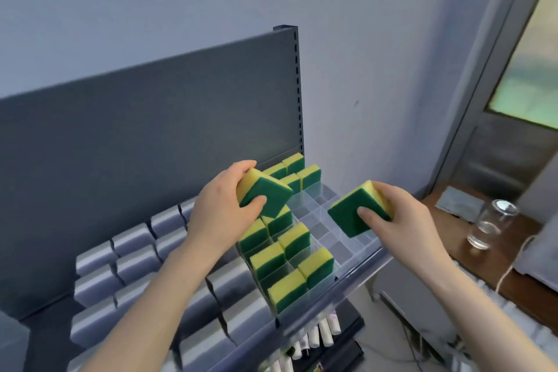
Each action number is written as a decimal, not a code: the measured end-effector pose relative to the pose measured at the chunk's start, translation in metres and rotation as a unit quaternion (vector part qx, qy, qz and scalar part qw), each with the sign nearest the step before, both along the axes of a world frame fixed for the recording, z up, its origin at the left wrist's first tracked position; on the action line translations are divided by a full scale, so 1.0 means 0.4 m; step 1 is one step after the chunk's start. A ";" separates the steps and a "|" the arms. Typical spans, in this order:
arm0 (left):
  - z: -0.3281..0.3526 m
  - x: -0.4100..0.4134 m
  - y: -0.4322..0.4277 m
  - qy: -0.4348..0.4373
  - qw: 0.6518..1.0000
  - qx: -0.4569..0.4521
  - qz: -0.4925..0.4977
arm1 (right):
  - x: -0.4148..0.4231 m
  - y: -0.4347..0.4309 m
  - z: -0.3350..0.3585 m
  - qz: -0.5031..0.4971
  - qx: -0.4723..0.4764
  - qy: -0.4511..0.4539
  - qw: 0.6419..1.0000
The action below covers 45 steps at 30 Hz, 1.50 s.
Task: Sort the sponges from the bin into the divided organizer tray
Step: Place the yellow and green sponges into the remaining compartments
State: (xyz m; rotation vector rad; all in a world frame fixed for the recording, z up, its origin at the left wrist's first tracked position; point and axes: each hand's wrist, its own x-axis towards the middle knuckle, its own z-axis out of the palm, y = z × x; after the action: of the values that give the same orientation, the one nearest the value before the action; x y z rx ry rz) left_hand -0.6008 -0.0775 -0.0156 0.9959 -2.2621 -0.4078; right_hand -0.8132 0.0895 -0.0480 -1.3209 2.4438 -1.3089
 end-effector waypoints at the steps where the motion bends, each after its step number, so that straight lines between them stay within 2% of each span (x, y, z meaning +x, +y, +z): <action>1: -0.001 -0.019 -0.015 0.000 1.000 0.000 -0.006 | -0.015 -0.018 0.006 0.000 0.000 0.005 1.000; 8: -0.033 -0.098 -0.094 -0.018 0.999 0.004 -0.038 | -0.085 -0.125 -0.003 0.024 0.013 -0.008 1.000; 19: -0.074 -0.206 -0.110 -0.058 0.997 0.044 0.024 | -0.206 -0.266 -0.051 0.087 0.037 -0.023 0.995; 33: -0.110 -0.287 -0.083 -0.117 0.983 0.089 0.106 | -0.310 -0.320 -0.112 0.197 0.046 -0.066 0.977; 37: -0.118 -0.302 -0.066 -0.153 0.978 0.097 0.103 | -0.328 -0.339 -0.116 0.253 0.093 -0.032 0.963; 40: -0.110 -0.319 -0.065 -0.198 0.972 0.093 0.085 | -0.342 -0.357 -0.099 0.286 0.138 0.029 0.948; 45: -0.095 -0.361 -0.074 -0.293 0.951 0.078 0.051 | -0.350 -0.408 -0.056 0.361 0.224 0.127 0.896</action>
State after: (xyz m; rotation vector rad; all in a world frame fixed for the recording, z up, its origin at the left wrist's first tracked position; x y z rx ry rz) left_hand -0.7451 -0.1072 -0.0535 1.4625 -2.7110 -0.2698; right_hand -0.9531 -0.0738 -0.0702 -2.0302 1.8572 -0.3838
